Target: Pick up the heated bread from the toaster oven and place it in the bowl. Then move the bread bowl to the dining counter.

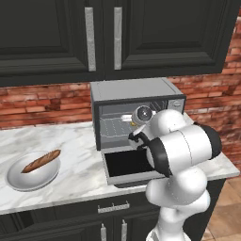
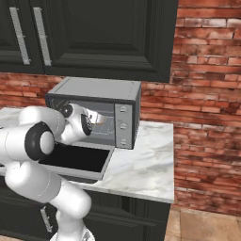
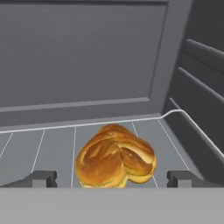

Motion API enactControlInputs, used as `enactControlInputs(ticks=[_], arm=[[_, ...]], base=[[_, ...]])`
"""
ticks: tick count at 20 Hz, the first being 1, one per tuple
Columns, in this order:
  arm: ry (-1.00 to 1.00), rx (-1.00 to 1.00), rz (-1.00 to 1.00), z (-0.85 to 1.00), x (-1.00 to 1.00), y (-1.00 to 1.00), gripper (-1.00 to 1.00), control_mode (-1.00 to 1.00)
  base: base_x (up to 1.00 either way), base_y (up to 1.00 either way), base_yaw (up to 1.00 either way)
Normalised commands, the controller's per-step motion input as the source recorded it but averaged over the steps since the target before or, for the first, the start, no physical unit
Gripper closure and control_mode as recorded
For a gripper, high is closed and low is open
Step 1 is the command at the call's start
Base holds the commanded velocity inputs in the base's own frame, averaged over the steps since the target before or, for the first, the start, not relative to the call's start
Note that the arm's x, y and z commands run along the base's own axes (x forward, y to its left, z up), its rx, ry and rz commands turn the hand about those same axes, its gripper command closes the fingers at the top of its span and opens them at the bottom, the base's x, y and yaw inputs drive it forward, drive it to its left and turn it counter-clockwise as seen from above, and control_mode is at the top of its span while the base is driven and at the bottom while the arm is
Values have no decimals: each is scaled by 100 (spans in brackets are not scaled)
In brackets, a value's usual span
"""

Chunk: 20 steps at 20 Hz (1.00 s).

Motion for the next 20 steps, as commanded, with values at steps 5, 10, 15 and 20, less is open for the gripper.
enactControlInputs(ticks=[5,10,15,20], arm=[[0,0,-3,-20,3,-2,-100,-100],[0,0,-2,-9,11,0,-100,-100],[0,0,-2,-4,18,0,-100,-100],[0,0,-2,-10,12,0,-100,-100]], base=[[0,0,0],[0,0,0],[0,0,0],[0,0,0]])
